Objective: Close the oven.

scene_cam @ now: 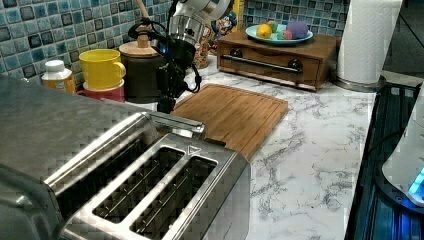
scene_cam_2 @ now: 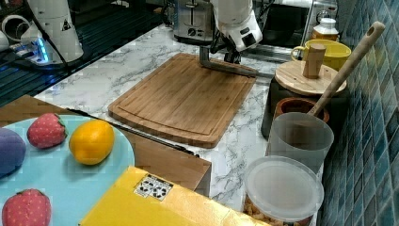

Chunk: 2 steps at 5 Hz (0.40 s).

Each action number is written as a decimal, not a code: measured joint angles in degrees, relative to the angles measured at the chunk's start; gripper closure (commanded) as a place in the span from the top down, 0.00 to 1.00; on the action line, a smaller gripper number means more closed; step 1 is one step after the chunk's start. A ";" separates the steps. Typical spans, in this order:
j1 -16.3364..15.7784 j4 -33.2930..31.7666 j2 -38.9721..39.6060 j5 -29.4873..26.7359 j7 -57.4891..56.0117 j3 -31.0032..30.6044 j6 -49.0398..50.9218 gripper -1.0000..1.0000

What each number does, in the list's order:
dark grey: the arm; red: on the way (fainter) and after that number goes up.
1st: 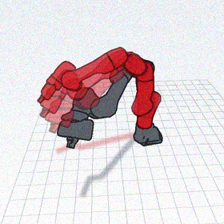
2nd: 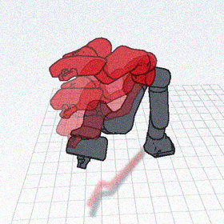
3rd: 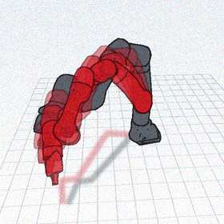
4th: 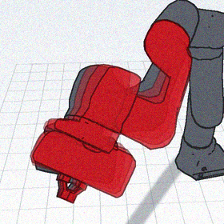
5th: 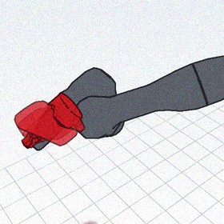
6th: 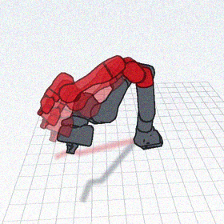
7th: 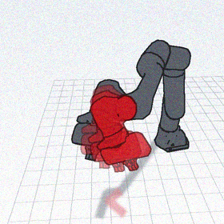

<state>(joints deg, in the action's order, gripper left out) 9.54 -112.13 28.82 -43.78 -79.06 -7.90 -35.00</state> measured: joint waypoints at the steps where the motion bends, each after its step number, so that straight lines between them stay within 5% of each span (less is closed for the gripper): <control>1: 0.57 1.90 1.15 0.28 0.84 0.01 3.13 0.00; 2: 0.98 2.57 1.45 0.25 0.84 0.01 4.50 0.00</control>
<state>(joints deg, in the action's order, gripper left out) 10.52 -109.56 30.27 -43.53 -78.22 -7.89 -30.49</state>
